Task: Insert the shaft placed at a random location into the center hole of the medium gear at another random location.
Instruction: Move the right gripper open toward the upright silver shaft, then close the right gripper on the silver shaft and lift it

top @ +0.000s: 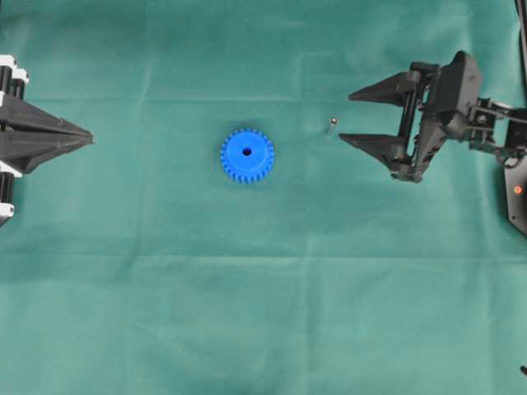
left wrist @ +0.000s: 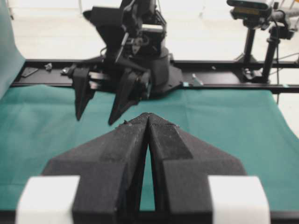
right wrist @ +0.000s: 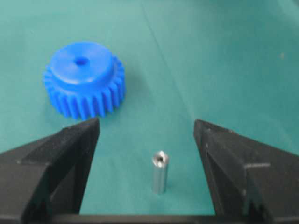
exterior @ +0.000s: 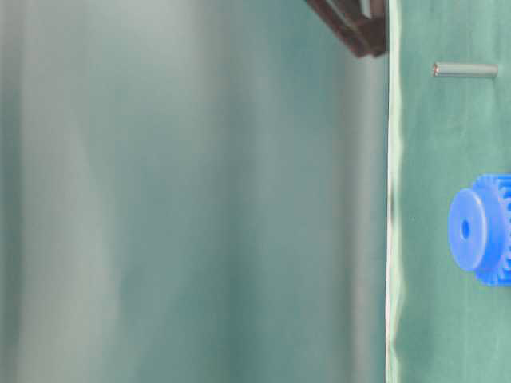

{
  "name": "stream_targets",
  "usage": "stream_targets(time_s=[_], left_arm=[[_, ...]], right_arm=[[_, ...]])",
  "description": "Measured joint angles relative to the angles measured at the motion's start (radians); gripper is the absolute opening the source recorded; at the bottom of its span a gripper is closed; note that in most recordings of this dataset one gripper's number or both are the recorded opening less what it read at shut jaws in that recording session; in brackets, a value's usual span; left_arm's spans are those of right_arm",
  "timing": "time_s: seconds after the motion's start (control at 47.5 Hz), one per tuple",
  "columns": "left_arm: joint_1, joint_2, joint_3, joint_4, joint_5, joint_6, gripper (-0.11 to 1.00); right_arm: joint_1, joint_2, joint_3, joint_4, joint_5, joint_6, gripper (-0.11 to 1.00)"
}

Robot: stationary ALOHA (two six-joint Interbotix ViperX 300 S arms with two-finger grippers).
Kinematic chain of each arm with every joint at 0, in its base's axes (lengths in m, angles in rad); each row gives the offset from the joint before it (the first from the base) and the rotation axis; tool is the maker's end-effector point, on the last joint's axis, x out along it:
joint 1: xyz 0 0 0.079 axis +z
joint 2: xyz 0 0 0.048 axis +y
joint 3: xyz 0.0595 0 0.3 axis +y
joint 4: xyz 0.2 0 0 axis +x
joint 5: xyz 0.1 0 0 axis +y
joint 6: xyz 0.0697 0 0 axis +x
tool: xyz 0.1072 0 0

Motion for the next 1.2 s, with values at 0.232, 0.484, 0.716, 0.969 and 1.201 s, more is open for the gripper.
stream_targets(time_s=[0.232,0.484,0.716,0.969,1.201], left_arm=[[-0.002,0.000,0.000,-0.002,0.008,0.002,0.00],[-0.003,0.000,0.000,0.000,0.015,0.000,0.00],[-0.005,0.000,0.000,0.000,0.020,0.002,0.00],[-0.005,0.000,0.000,0.000,0.025,0.000,0.00],[-0.005,0.000,0.000,0.000,0.025,-0.002,0.00]], right_arm=[[-0.021,0.138,-0.021,0.012,-0.071,0.000,0.84],[-0.026,0.212,-0.055,0.014,-0.077,-0.002,0.83],[-0.026,0.227,-0.064,0.014,-0.075,-0.002,0.62],[-0.028,0.236,-0.066,0.005,-0.061,-0.002,0.14],[-0.026,0.236,-0.067,0.002,-0.061,-0.002,0.14]])
